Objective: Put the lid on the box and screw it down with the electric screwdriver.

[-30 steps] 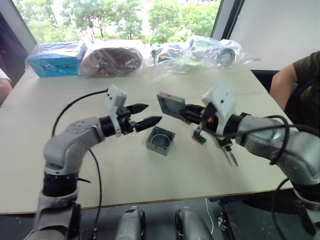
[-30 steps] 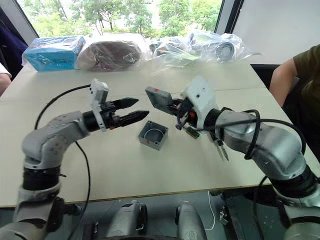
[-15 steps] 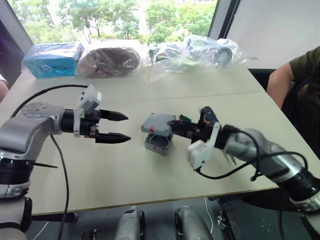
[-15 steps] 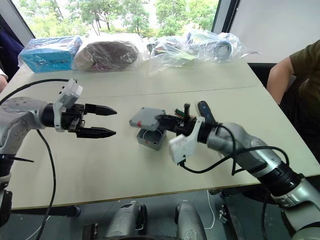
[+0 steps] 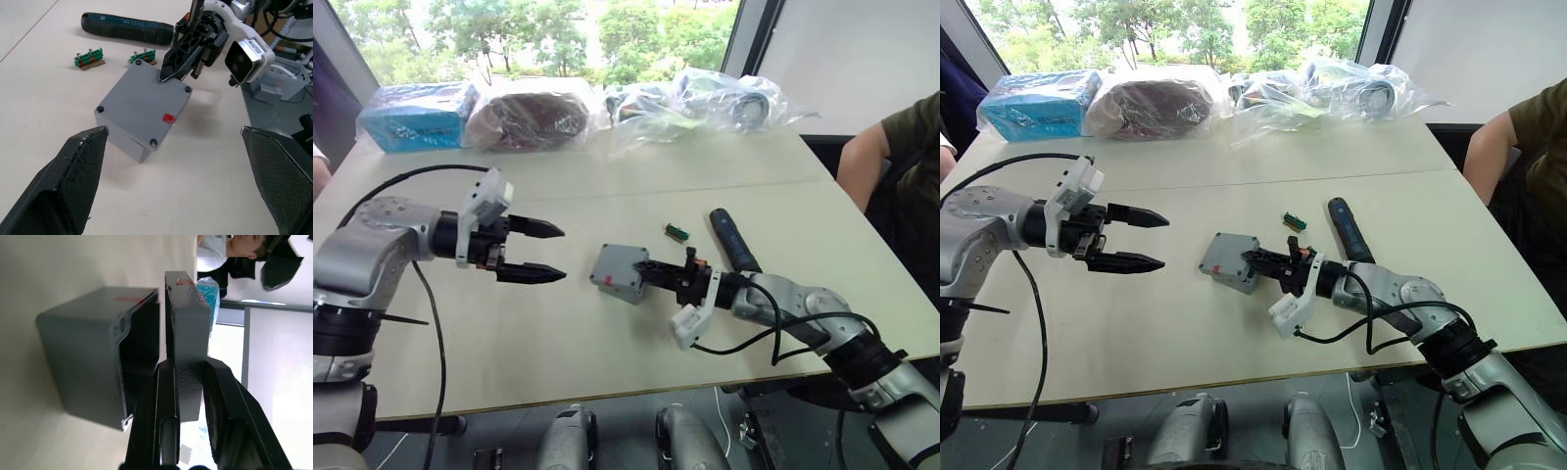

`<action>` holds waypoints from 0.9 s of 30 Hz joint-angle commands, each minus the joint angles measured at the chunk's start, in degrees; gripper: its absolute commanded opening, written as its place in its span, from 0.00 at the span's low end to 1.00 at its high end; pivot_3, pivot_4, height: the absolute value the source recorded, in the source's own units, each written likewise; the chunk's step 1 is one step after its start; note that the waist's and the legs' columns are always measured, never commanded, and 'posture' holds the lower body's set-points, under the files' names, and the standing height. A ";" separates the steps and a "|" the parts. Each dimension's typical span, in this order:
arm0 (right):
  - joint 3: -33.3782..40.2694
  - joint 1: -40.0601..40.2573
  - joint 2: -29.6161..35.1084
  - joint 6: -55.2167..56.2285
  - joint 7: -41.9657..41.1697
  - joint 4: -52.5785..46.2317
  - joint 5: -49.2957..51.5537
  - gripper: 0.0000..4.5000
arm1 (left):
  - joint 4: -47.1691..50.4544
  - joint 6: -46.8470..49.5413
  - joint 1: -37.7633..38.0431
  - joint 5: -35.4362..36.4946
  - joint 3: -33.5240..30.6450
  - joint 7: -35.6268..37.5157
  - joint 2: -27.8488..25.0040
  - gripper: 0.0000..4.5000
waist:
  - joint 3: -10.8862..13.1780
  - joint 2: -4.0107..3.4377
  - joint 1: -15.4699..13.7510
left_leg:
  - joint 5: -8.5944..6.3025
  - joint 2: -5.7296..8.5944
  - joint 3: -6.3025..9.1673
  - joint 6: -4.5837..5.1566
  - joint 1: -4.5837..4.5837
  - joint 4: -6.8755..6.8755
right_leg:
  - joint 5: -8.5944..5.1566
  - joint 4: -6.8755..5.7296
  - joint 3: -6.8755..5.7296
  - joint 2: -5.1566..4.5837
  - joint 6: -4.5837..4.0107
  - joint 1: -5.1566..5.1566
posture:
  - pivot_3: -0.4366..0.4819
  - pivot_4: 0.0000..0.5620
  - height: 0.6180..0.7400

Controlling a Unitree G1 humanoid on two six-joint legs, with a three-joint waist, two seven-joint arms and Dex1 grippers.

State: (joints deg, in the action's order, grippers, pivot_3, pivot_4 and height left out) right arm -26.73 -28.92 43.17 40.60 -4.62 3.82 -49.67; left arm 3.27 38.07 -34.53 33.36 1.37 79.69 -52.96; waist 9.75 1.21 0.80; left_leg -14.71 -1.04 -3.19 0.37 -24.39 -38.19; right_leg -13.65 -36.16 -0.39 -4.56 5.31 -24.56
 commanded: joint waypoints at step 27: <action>3.72 2.57 -2.31 0.06 2.54 -0.36 -0.92 0.04 | 0.91 -1.25 -0.04 -0.65 -0.52 0.28 -0.11 0.99 | 0.00 0.00 -0.07 | 0.00 0.01 0.02 0.00 0.01 -0.01 | 0.03 -0.04 0.00 0.00 0.05 0.02 | 0.48 0.27 1.00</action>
State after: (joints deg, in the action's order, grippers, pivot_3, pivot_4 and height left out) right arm -24.64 -26.86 40.98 40.38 -3.27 5.57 -50.53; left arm 3.51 37.81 -34.05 33.05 1.38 79.78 -52.92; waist 9.75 1.21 0.73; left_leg -14.71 -1.03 -3.17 0.37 -24.37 -38.20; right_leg -13.62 -36.21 -0.39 -4.56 5.36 -24.54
